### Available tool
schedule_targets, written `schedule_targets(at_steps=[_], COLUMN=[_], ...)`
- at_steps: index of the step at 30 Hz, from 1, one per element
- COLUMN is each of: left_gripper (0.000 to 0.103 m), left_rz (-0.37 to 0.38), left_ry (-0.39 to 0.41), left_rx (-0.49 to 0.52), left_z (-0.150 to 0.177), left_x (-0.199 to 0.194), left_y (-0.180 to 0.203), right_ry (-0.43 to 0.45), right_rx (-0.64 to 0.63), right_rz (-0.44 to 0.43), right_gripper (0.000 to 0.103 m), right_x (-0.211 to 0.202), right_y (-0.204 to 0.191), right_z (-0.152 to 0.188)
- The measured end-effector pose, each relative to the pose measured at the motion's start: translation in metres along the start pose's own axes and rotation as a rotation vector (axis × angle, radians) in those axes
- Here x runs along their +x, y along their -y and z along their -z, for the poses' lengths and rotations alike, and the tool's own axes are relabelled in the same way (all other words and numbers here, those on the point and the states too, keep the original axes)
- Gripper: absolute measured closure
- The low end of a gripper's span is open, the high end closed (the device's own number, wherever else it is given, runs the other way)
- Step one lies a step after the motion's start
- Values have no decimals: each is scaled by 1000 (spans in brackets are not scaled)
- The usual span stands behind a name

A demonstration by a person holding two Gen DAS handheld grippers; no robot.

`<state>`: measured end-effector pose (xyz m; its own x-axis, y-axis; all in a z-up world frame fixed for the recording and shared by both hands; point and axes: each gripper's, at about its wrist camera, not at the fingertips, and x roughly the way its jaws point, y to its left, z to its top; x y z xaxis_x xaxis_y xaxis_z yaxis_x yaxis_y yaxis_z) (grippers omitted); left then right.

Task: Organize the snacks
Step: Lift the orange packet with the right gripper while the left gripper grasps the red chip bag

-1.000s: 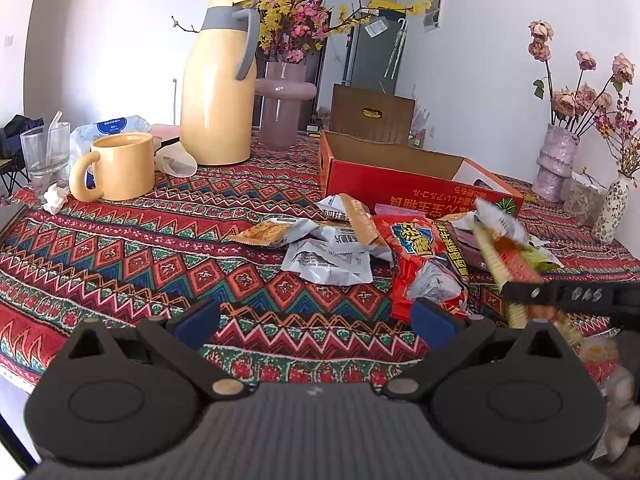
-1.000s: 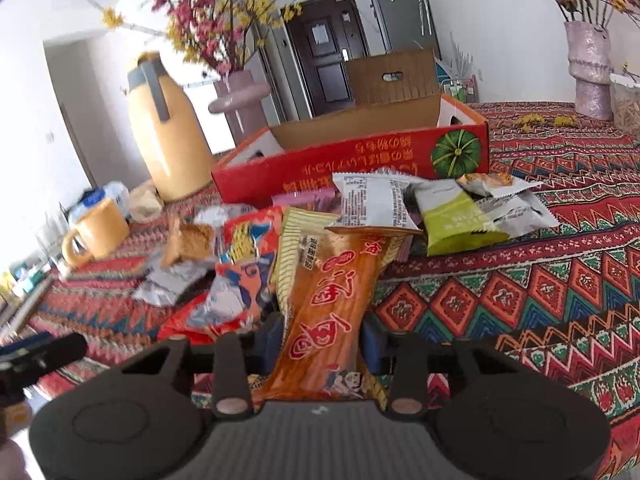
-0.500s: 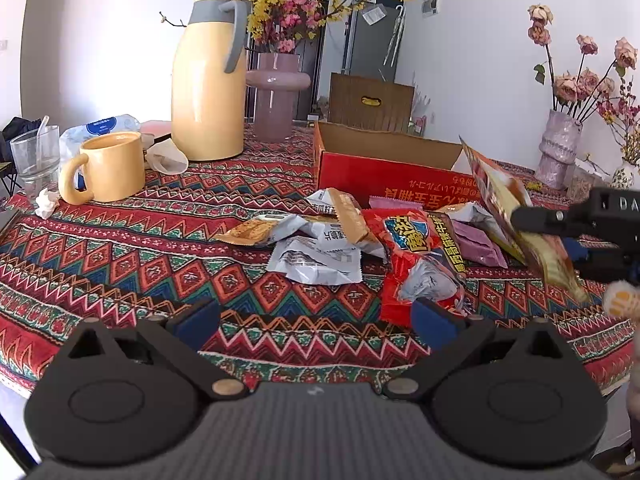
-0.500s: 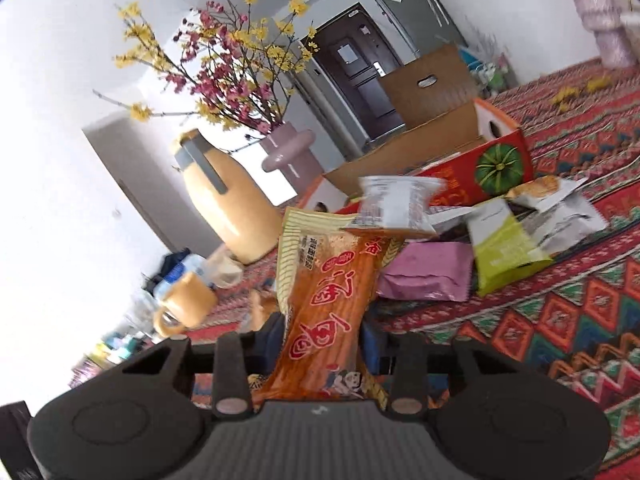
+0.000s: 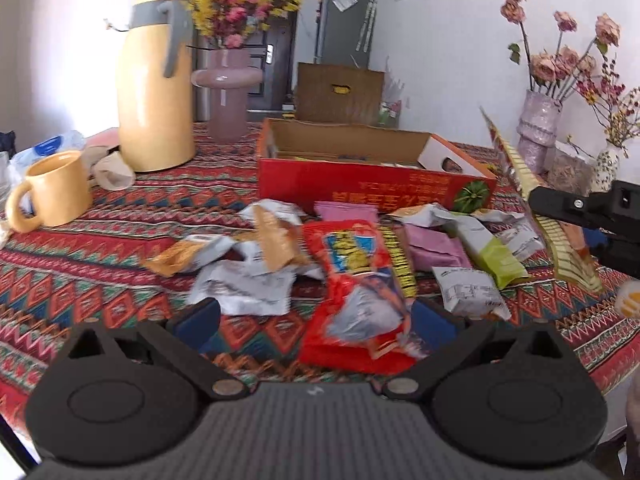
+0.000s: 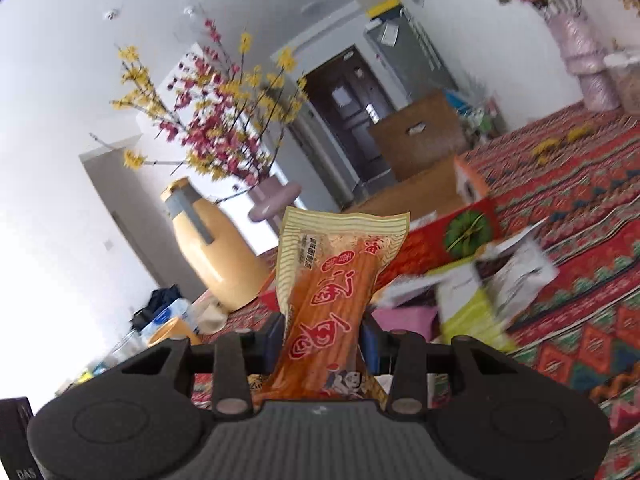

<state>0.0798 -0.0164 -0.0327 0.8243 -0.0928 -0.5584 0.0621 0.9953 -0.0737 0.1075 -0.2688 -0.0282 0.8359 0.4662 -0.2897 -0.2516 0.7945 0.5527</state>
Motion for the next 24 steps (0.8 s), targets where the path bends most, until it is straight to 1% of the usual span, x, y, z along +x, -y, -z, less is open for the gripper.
schedule_targets(at_steps=[4,9,14,19,21,24], left_gripper=[0,0,0,2,5,6], left_rz=[8,5,-15,-48,-55,-65], left_ry=[-31,-61,-87,-91,-97,-108], left_rx=[17,35,28,37,38,28], left_z=[-4,-4,-4,-4,-3,-2], left_x=[18,36,52,62,65,71], left_y=[15,31,41,47,47,47], right_ry=[48,74,61,54,50,42], right_rx=[-36,-80,-98,-73,-65,-54], right_rz=[55,109,140,155,155,158], right_gripper=[64,64,64,64,64,64], right_x=[-15,-27,-31,-31,-32,-32], right_y=[11,22,33,47,52,59], right_z=[0,7,18,23,25,27])
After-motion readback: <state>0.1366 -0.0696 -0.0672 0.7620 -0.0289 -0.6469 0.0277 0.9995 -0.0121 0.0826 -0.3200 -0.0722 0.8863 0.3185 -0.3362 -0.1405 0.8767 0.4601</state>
